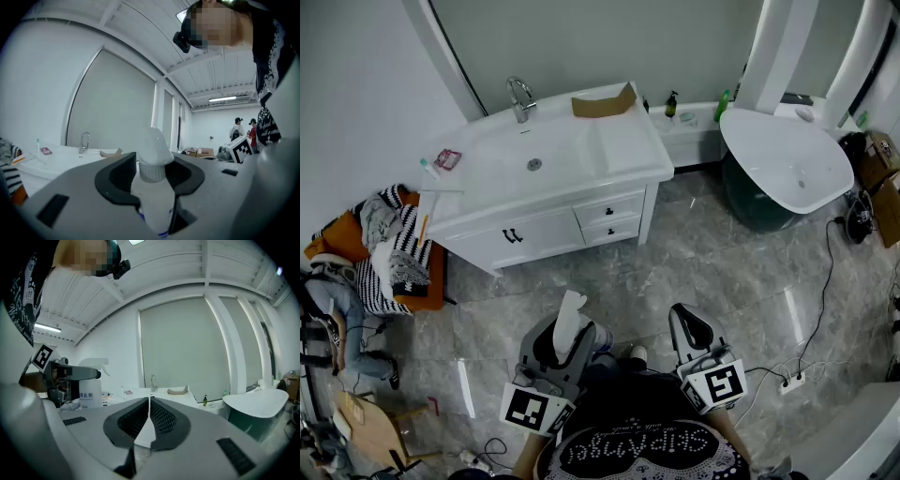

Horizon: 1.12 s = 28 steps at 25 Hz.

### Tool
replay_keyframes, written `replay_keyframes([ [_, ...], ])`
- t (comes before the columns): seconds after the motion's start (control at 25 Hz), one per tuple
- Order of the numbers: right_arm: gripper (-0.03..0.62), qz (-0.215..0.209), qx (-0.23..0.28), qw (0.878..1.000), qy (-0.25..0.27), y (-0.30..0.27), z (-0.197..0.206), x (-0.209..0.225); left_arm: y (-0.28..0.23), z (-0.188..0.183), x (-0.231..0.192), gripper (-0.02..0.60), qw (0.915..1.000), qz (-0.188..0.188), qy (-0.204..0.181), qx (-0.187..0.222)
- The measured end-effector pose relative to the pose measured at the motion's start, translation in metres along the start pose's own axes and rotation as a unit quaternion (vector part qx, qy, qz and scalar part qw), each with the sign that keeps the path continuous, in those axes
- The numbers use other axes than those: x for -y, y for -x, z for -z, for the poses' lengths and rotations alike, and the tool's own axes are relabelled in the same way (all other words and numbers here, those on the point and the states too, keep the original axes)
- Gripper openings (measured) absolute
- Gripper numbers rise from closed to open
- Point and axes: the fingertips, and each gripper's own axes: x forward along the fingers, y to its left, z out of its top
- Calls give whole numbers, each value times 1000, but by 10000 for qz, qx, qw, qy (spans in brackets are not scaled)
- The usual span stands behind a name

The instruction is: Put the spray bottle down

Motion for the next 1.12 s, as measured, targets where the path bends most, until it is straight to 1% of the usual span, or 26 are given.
replay_keyframes([
  [0.2, 26, -23, -48, 10000, 7, 7, 4, 17, -12, 2, 12, 176, 10000, -34, 33, 62],
  [0.36, 26, -2, -153, 9999, -1, 8, 14, 28, -21, 7, 16, 176, 9999, -44, 135, 87],
  [0.44, 26, -51, -192, 9998, -20, 6, 16, 31, -27, 8, 15, 176, 9998, -37, 188, 91],
  [0.52, 26, -167, -90, 9998, -108, 0, 13, 32, -34, 8, 12, 176, 9998, -15, 185, 84],
  [0.6, 28, -243, 12, 9995, -221, -9, 10, 35, -40, 12, 5, 176, 10000, 28, 83, 4],
  [0.72, 26, -243, 35, 9994, -246, -30, 6, 42, -54, 12, -10, 176, 9999, 75, -41, -106],
  [0.88, 26, -183, 92, 9994, -288, -66, -6, 51, -81, 3, -35, 176, 9999, 114, 8, -71],
  [1.0, 28, -123, 94, 9995, -293, -93, -19, 57, -101, -2, -55, 176, 9996, 180, -27, -197],
  [1.12, 28, -48, 65, 9997, -238, -118, -29, 63, -122, -15, -72, 176, 9995, 297, -16, -126],
])
